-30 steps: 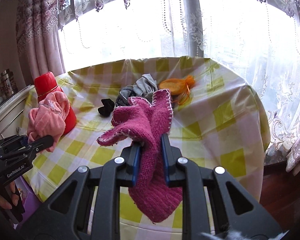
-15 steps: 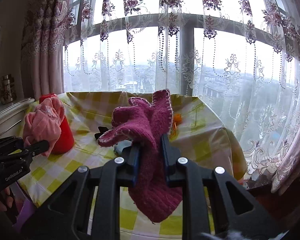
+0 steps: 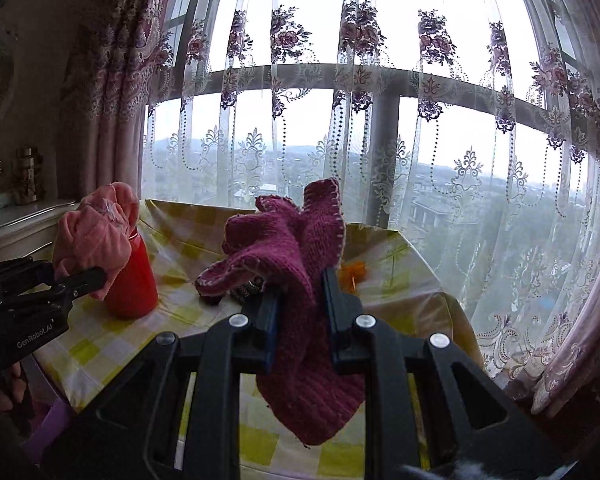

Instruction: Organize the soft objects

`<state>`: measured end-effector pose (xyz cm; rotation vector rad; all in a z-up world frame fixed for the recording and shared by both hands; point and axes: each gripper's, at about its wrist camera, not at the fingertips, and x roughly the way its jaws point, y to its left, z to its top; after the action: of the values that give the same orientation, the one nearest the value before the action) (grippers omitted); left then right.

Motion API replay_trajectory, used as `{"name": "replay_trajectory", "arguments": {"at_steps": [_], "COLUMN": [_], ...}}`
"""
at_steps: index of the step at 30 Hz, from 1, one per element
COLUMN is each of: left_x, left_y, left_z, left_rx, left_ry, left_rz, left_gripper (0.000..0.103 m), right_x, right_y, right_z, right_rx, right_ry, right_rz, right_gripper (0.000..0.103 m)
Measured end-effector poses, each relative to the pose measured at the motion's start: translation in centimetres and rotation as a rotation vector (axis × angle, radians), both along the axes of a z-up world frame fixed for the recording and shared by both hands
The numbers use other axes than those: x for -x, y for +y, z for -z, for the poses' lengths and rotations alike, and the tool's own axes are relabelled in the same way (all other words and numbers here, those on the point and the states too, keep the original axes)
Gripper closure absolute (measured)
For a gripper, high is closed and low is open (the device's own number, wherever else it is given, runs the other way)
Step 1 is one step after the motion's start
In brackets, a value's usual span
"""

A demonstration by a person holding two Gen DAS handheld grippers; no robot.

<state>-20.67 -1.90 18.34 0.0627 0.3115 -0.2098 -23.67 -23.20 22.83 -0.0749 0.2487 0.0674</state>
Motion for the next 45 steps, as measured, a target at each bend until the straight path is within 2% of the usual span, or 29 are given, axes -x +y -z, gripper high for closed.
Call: {"name": "replay_trajectory", "arguments": {"at_steps": [7, 15, 26, 34, 45], "left_x": [1.4, 2.6, 5.5, 8.8, 13.5], "left_y": [1.5, 4.8, 10.9, 17.0, 26.5], "left_z": [-1.0, -0.2, 2.3, 5.5, 10.1], "left_rx": [-0.035, -0.094, -0.098, -0.032, 0.091], "left_ry": [-0.046, 0.02, 0.109, 0.229, 0.394], "left_rz": [-0.023, -0.085, -0.212, -0.339, -0.58], "left_gripper": [0.073, 0.072, 0.072, 0.071, 0.071], "right_x": [1.4, 1.8, 2.5, 2.9, 3.5], "right_y": [1.2, 4.3, 10.9, 17.5, 27.8], "right_z": [-1.1, -0.9, 0.8, 2.1, 6.4], "right_rx": [-0.01, -0.002, 0.035, 0.065, 0.146], "right_ry": [-0.036, -0.018, 0.047, 0.138, 0.352], "right_rz": [-0.057, -0.181, -0.391, -0.637, -0.938], "right_gripper": [0.08, 0.08, 0.08, 0.08, 0.08]}}
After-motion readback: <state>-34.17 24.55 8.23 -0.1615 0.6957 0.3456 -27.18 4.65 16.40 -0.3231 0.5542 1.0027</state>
